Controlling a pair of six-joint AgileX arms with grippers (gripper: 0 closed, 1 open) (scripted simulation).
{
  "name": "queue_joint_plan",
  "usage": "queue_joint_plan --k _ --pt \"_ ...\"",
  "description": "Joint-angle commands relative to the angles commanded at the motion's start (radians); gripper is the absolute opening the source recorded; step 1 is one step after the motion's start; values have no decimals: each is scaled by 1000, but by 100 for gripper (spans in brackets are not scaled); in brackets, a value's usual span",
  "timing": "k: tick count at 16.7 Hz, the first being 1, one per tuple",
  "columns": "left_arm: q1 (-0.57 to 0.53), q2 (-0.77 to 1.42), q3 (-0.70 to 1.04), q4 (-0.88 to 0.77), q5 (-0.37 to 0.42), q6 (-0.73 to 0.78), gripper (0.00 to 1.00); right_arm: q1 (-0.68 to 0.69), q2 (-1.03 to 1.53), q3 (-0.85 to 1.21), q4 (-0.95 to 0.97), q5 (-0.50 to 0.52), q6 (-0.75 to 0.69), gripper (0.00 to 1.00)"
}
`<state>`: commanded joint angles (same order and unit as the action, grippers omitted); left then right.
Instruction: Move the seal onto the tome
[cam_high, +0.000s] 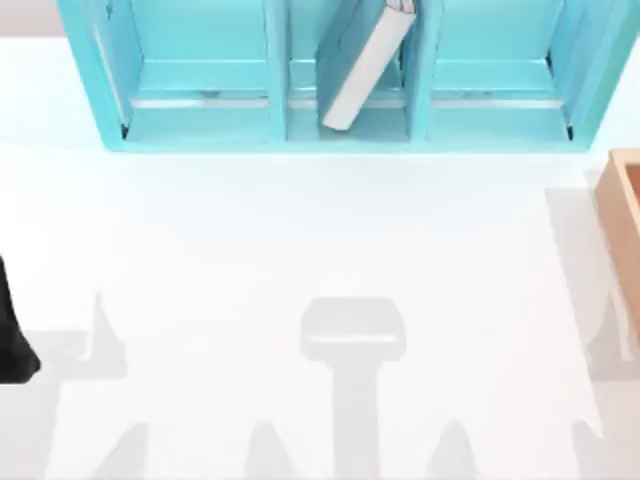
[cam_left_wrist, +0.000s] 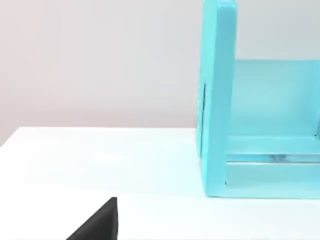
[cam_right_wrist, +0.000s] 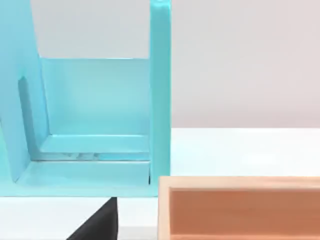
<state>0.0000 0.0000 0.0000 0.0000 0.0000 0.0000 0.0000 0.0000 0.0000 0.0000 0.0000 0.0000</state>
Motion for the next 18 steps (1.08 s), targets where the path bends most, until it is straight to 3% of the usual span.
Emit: queue_joint_plan --k 4,8,18 --pt "0 0 0 0 0 0 100 19 30 18 24 8 14 100" --pt "0 0 0 0 0 0 100 128 213 127 145 54 89 100" --pt "0 0 0 0 0 0 100 535 1214 699 834 284 284 100"
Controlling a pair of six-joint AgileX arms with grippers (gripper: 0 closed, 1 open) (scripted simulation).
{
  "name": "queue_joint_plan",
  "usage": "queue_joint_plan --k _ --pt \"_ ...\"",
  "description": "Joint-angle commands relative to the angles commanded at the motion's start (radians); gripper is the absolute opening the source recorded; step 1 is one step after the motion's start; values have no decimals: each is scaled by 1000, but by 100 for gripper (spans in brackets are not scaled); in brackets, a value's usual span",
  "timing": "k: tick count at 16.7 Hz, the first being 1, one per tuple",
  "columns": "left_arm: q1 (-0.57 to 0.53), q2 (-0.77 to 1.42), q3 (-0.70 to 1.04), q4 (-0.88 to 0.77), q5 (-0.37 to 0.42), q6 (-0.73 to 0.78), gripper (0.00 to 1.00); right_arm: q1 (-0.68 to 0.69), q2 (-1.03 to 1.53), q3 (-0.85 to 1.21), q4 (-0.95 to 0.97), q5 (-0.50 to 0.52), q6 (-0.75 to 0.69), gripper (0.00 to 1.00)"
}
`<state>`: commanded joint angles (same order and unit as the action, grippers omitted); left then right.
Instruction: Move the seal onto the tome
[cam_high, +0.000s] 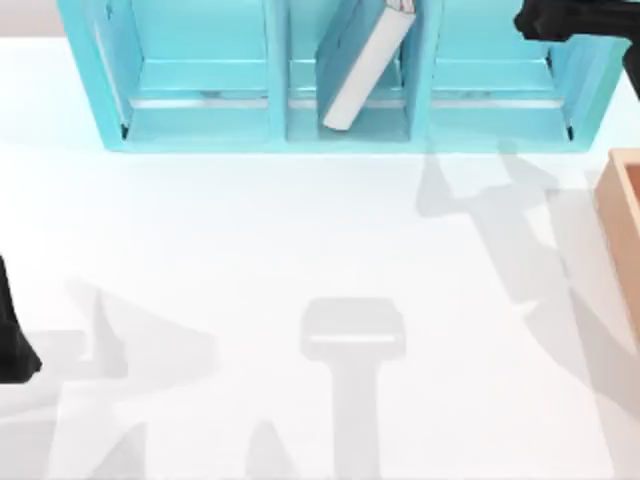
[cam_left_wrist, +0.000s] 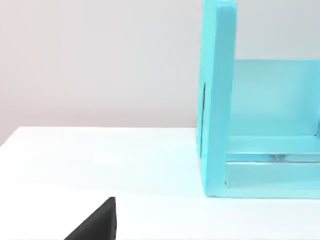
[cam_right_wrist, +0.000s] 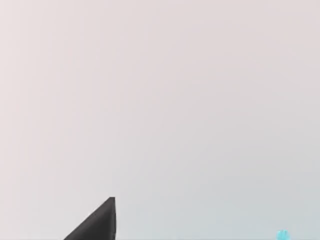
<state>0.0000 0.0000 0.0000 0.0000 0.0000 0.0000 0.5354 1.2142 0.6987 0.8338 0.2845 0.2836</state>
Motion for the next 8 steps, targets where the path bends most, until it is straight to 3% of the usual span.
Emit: queue_joint_plan --k 4,8 --pt "0 0 0 0 0 0 100 105 440 219 211 123 23 100" --pt "0 0 0 0 0 0 100 162 813 369 282 264 62 100"
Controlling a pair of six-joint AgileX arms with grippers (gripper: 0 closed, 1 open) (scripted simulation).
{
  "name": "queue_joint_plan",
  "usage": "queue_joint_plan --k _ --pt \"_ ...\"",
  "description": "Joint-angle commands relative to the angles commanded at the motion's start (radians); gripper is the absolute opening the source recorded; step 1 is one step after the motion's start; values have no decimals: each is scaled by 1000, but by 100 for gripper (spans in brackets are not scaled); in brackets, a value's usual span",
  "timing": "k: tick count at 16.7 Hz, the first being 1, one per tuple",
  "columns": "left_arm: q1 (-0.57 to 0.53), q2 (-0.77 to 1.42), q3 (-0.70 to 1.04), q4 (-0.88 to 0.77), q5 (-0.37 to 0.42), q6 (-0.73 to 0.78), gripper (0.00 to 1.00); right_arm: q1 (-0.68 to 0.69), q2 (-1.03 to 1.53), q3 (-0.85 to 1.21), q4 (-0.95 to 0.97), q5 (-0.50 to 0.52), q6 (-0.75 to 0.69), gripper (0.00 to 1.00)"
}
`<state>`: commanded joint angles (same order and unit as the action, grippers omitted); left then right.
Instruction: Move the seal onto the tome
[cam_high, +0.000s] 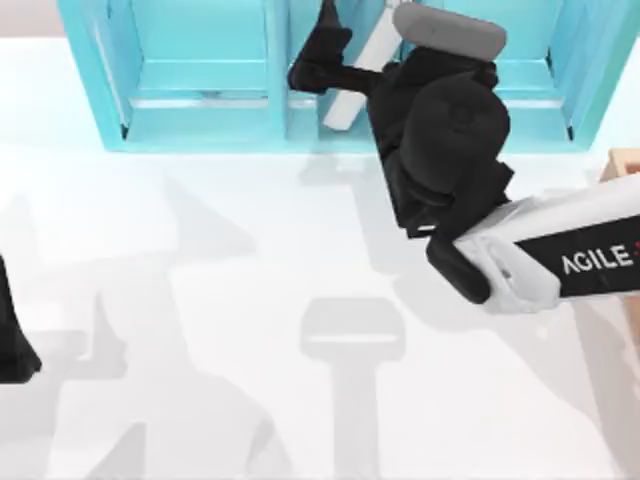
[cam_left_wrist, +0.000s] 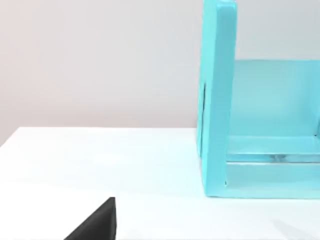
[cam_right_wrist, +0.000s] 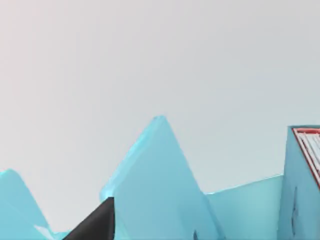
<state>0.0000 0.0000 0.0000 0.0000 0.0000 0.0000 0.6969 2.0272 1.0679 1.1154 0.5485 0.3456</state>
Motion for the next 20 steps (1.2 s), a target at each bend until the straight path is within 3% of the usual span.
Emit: queue_joint_plan --k 7,15,20 --pt "0 0 0 0 0 0 100 12 348 123 30 182 85 100" --pt "0 0 0 0 0 0 100 6 362 138 24 183 87 100" --pt "0 0 0 0 0 0 100 -41 438 304 -60 137 84 100"
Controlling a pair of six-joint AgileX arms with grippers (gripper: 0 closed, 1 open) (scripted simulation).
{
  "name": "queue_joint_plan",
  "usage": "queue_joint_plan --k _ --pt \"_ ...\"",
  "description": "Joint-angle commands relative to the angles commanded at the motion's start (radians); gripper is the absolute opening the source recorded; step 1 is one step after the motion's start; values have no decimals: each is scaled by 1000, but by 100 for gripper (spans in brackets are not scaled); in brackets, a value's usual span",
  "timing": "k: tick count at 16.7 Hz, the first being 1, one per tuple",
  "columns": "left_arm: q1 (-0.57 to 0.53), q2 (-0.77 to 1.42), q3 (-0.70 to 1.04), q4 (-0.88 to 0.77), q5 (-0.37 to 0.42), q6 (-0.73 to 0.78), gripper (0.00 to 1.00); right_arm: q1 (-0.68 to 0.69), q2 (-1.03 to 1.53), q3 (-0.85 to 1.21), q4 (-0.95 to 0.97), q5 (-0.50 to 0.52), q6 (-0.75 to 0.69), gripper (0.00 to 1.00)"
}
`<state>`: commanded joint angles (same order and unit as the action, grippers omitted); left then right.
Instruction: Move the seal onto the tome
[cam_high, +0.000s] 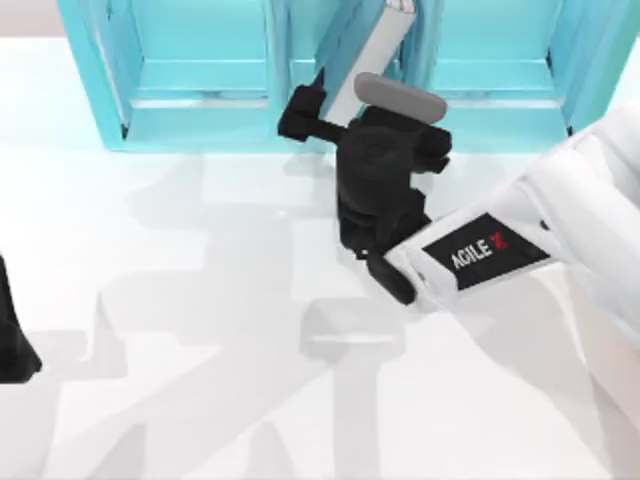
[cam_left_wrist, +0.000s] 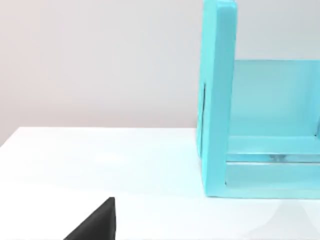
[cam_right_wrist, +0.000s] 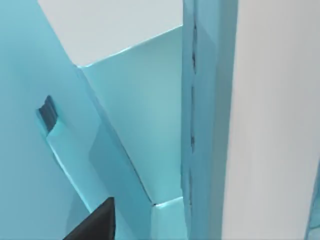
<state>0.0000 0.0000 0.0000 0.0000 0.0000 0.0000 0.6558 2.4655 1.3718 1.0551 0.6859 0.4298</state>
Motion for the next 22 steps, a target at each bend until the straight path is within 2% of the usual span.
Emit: queue_joint_plan --k 6,12,22 --pt "0 0 0 0 0 0 100 -67 112 238 -123 -66 -5 100" --pt "0 0 0 0 0 0 100 -80 132 281 -145 -78 -6 100" --pt "0 0 0 0 0 0 100 -80 132 281 -145 -78 -6 25"
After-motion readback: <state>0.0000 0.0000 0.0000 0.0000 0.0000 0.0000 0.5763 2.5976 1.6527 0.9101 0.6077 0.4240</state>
